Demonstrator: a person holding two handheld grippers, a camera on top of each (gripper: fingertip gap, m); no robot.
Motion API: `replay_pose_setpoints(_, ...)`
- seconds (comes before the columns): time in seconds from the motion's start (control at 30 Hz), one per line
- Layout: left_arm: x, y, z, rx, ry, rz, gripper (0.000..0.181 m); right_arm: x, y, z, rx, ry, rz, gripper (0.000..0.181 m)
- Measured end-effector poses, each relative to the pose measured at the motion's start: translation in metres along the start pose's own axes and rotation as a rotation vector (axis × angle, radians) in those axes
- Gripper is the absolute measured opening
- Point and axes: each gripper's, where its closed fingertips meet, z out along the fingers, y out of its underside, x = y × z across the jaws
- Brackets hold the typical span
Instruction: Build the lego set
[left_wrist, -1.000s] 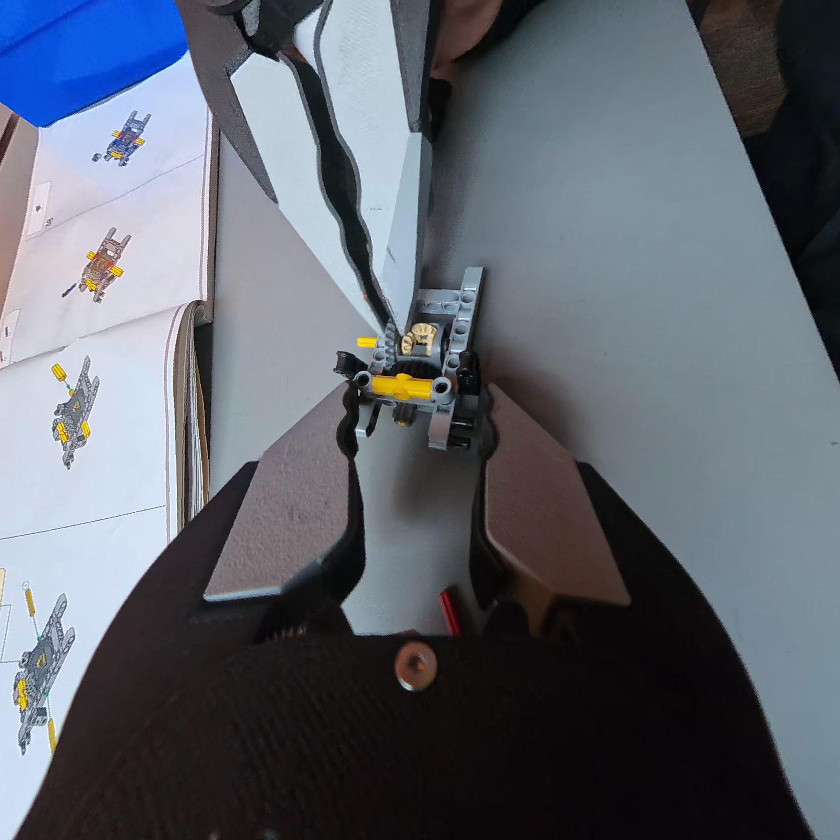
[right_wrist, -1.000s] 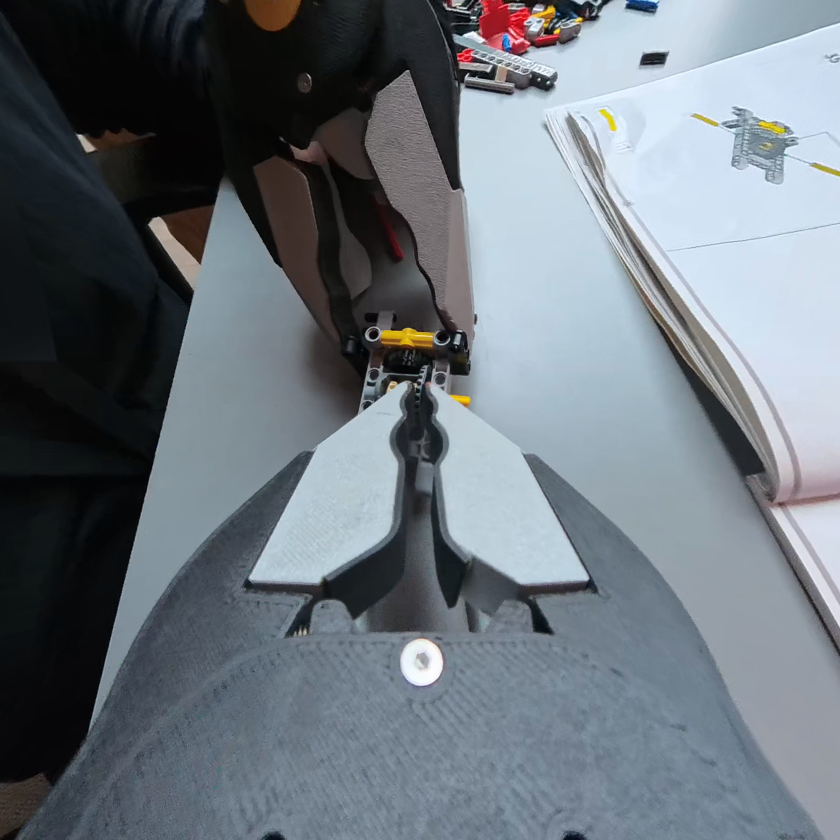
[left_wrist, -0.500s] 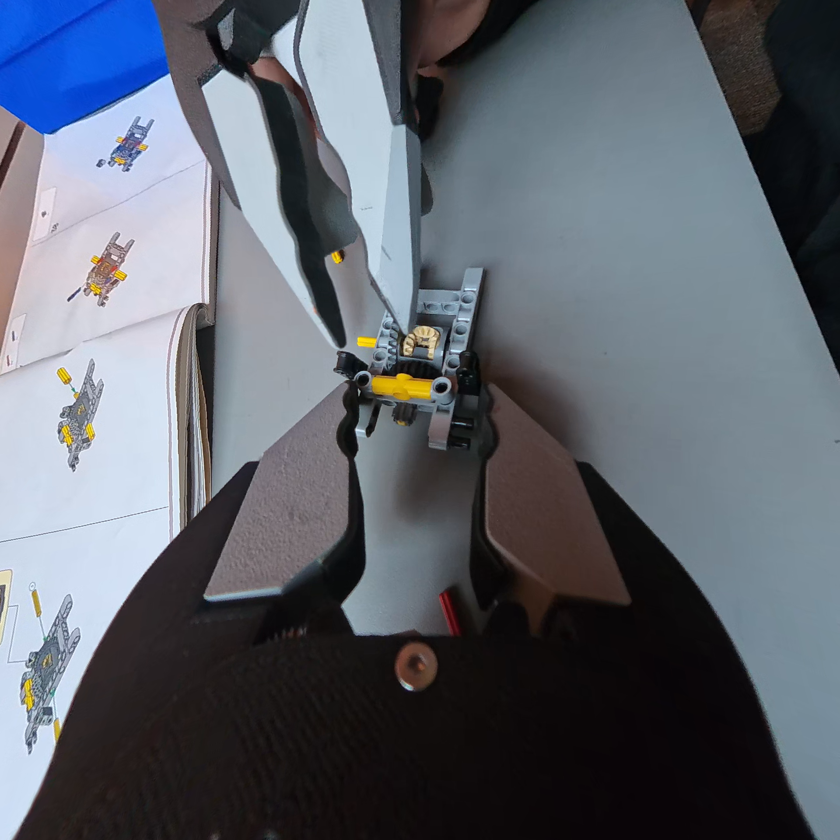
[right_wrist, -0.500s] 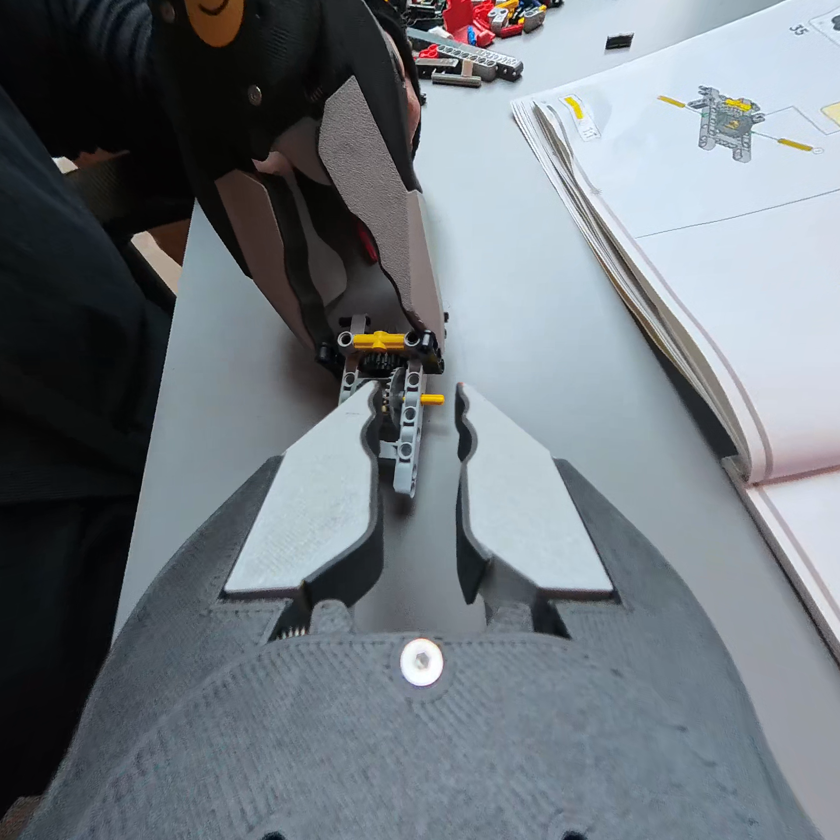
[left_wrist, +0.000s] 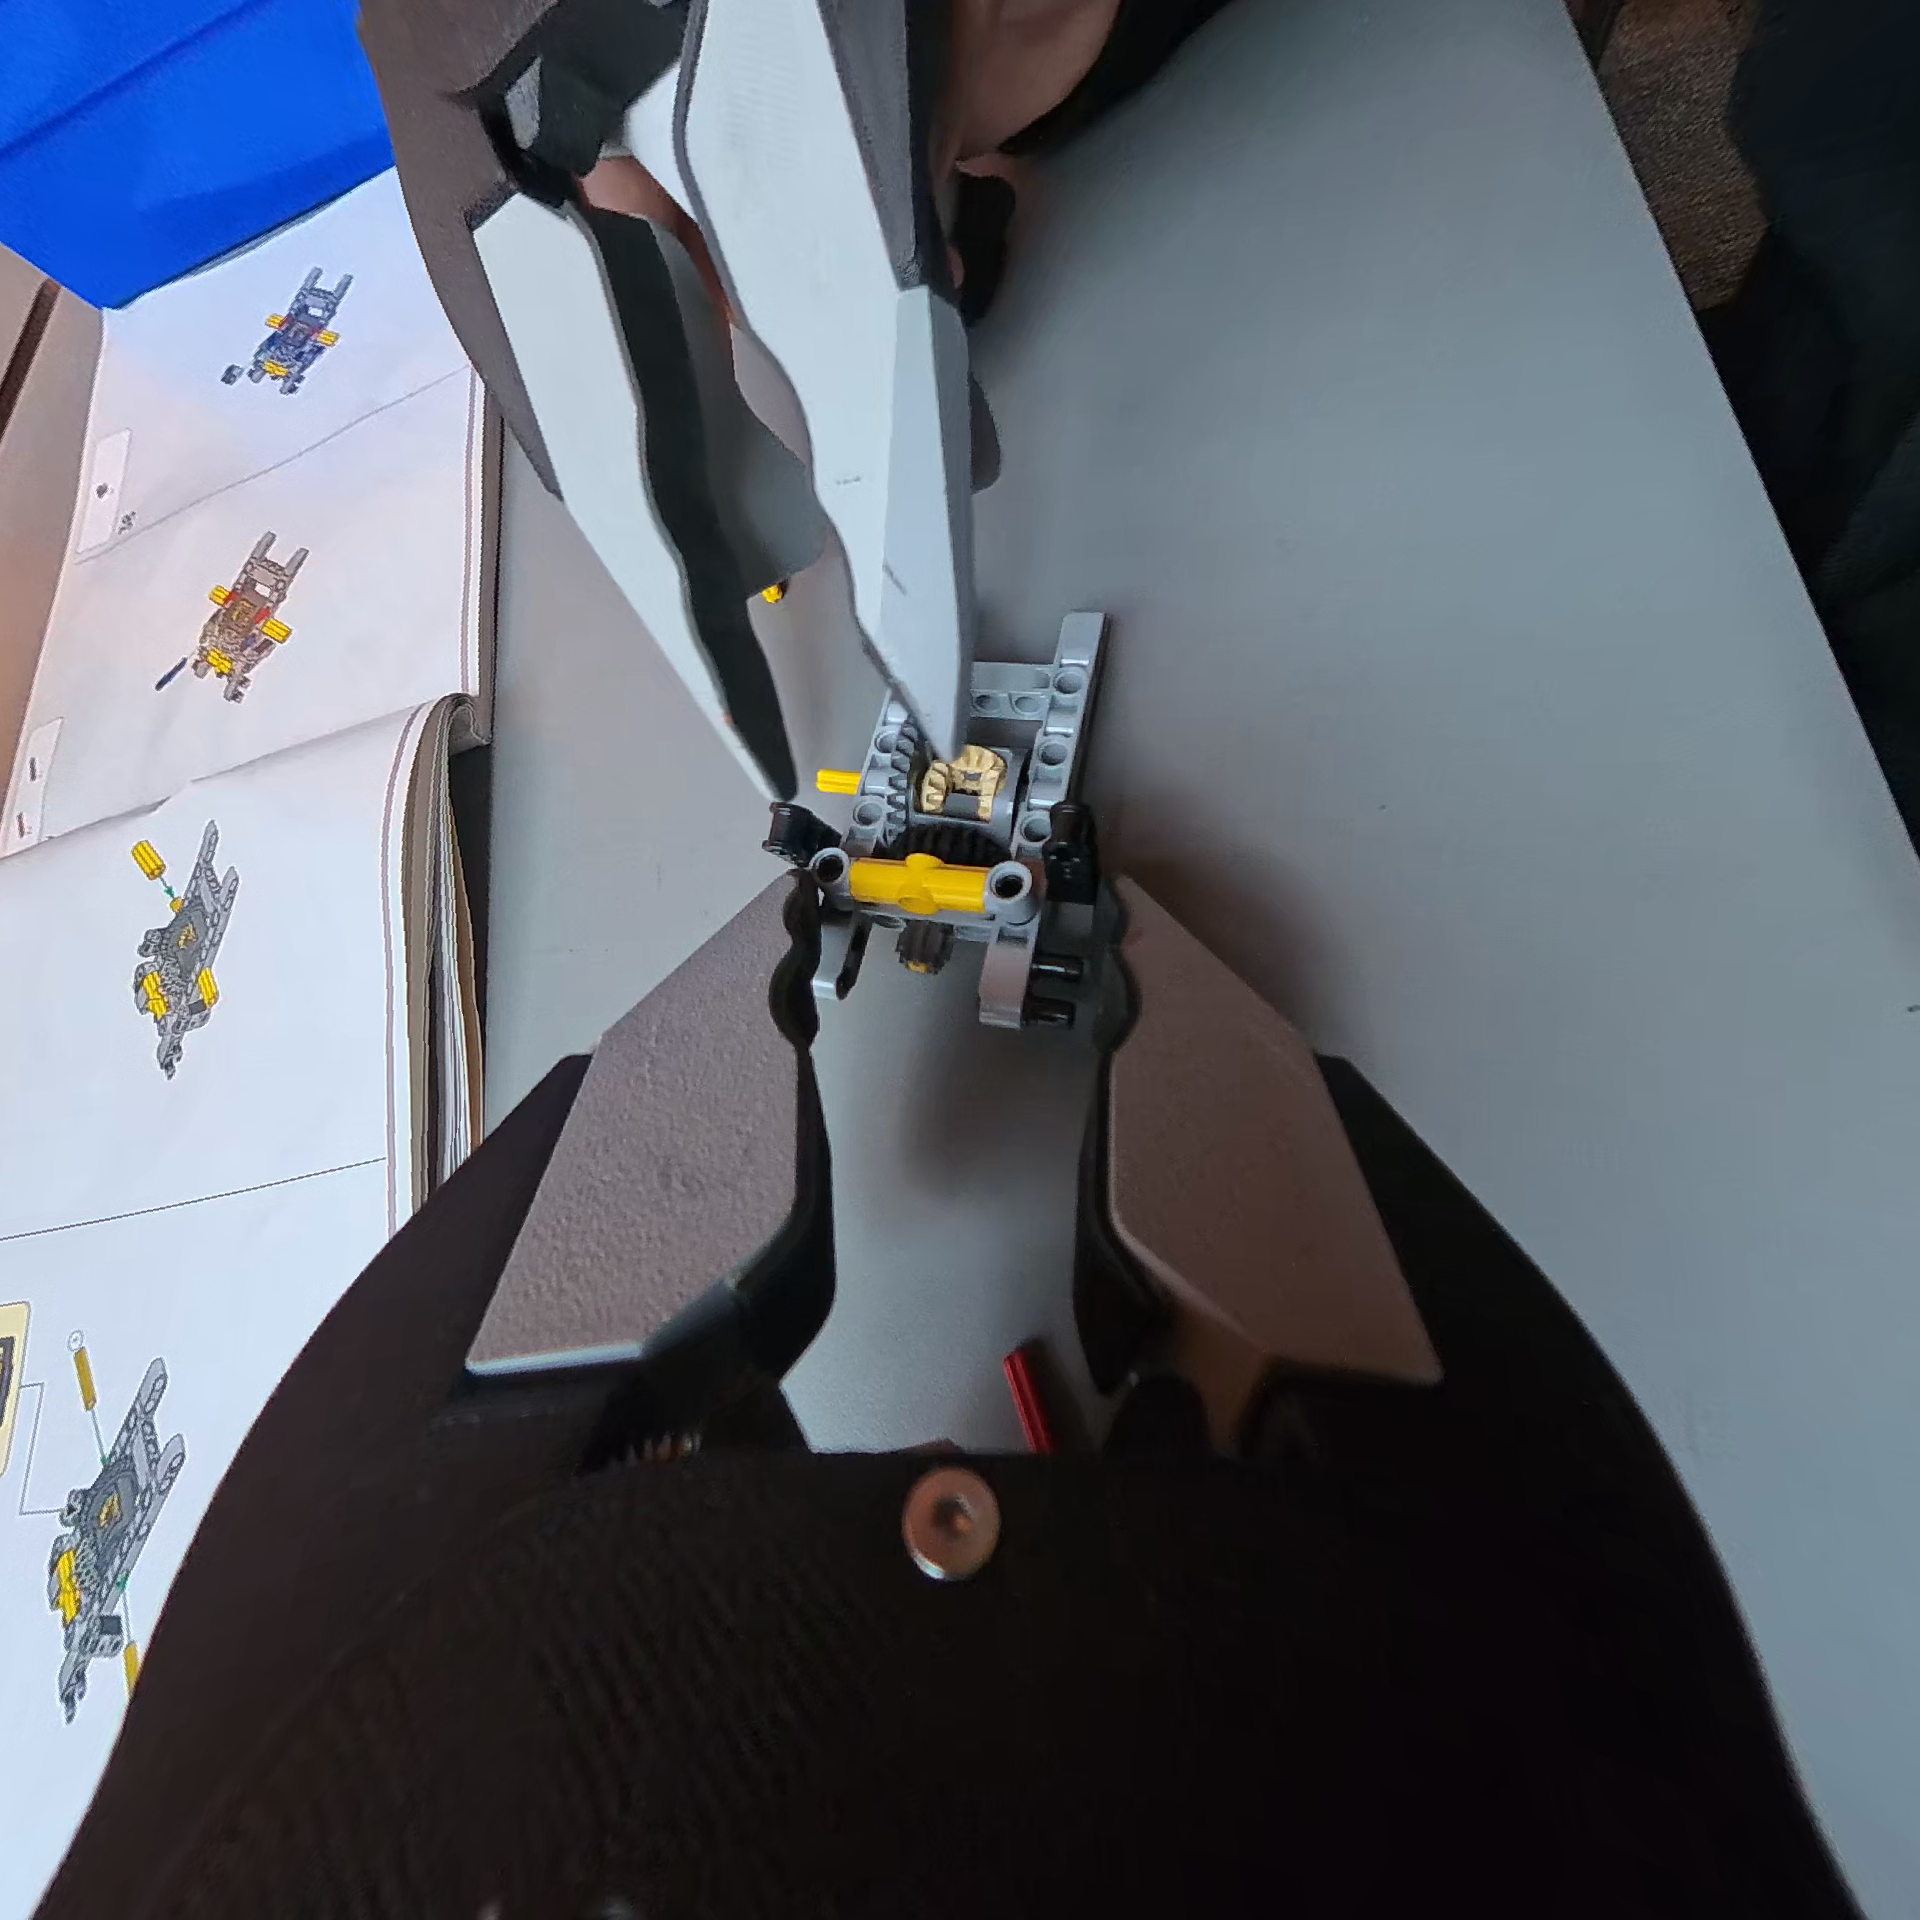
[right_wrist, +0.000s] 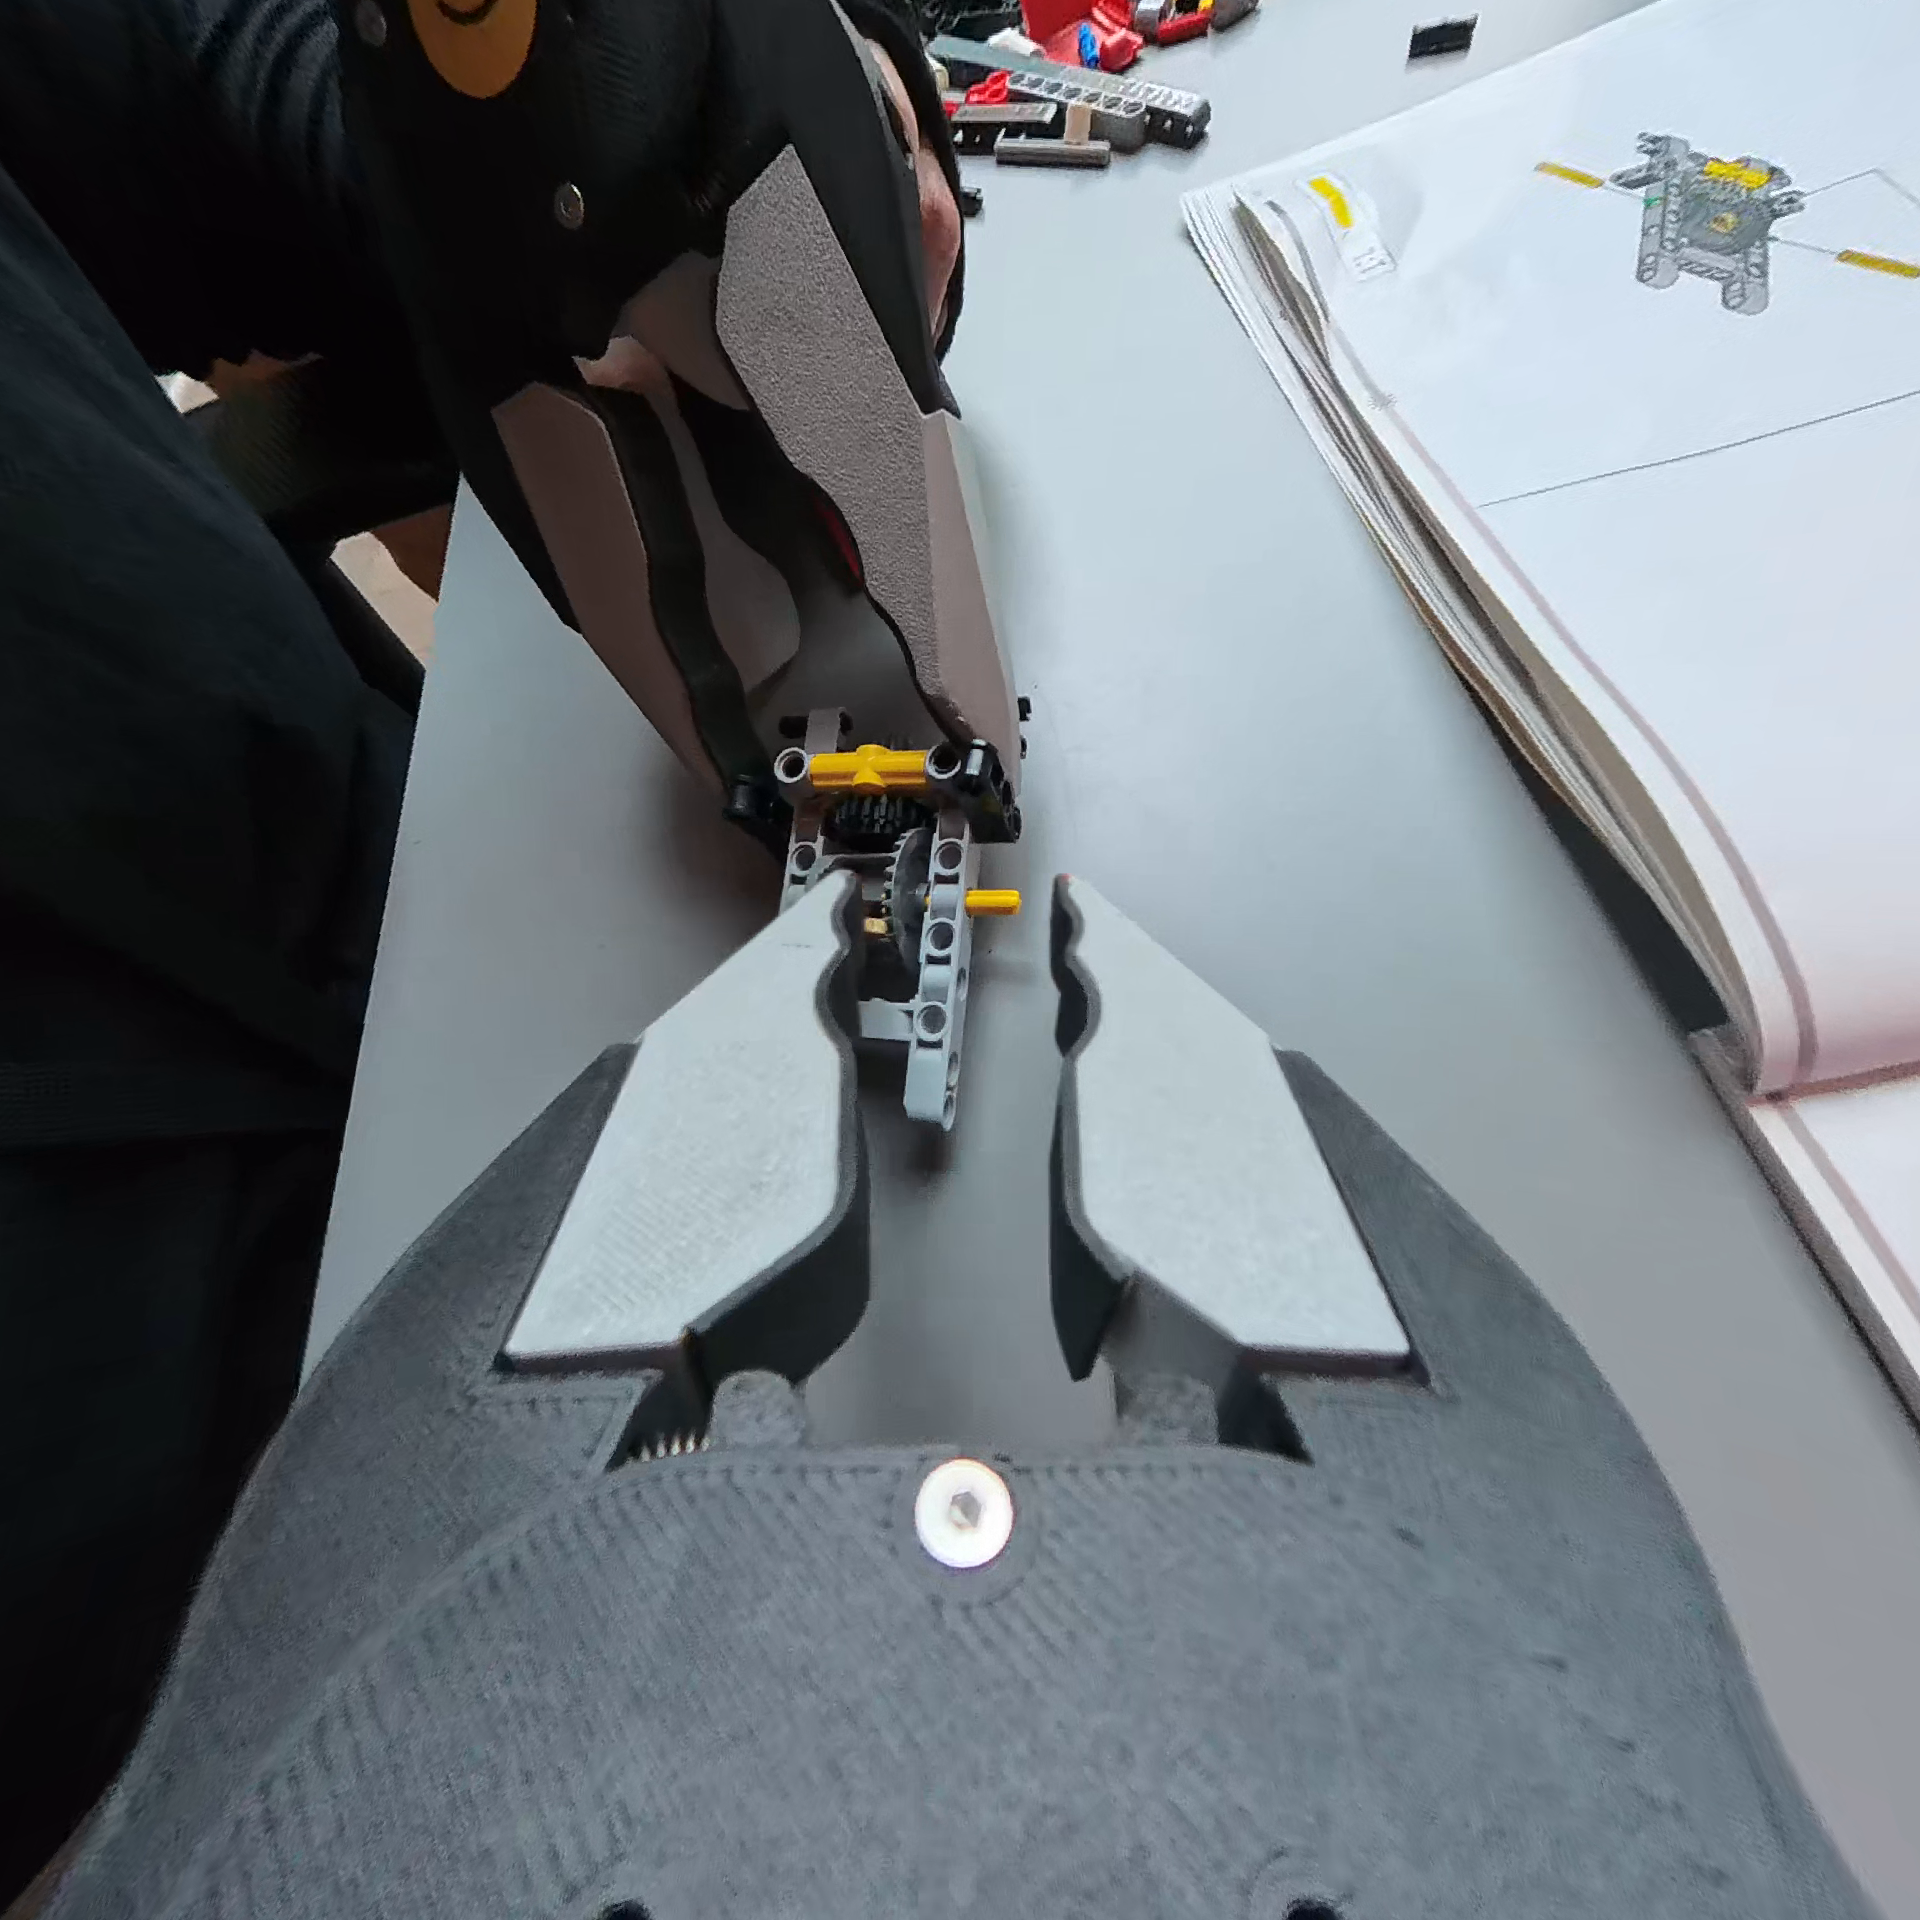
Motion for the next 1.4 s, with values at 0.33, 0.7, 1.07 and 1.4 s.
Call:
replay_pose_setpoints(0.33, 0.0001, -0.0001, 0.0, 0.001, -0.001, 0.004, 0.051, -0.0013, -0.0001, 0.0008, -0.001, 0.027, -0.031, 0.026)
replay_pose_setpoints(0.7, 0.0002, 0.0, -0.0001, 0.001, -0.001, 0.004, 0.051, -0.0019, 0.0008, 0.0015, -0.003, 0.045, -0.067, 0.019)
replay_pose_setpoints(1.07, 0.0027, -0.001, -0.0006, 0.007, 0.002, 0.027, 0.051, -0.0042, 0.0012, 0.0017, 0.0, 0.065, -0.097, 0.018)
replay_pose_setpoints(1.4, 0.0038, -0.003, 0.0001, 0.011, -0.011, 0.048, 0.051, -0.0077, 0.001, 0.0015, 0.003, 0.214, -0.291, 0.007)
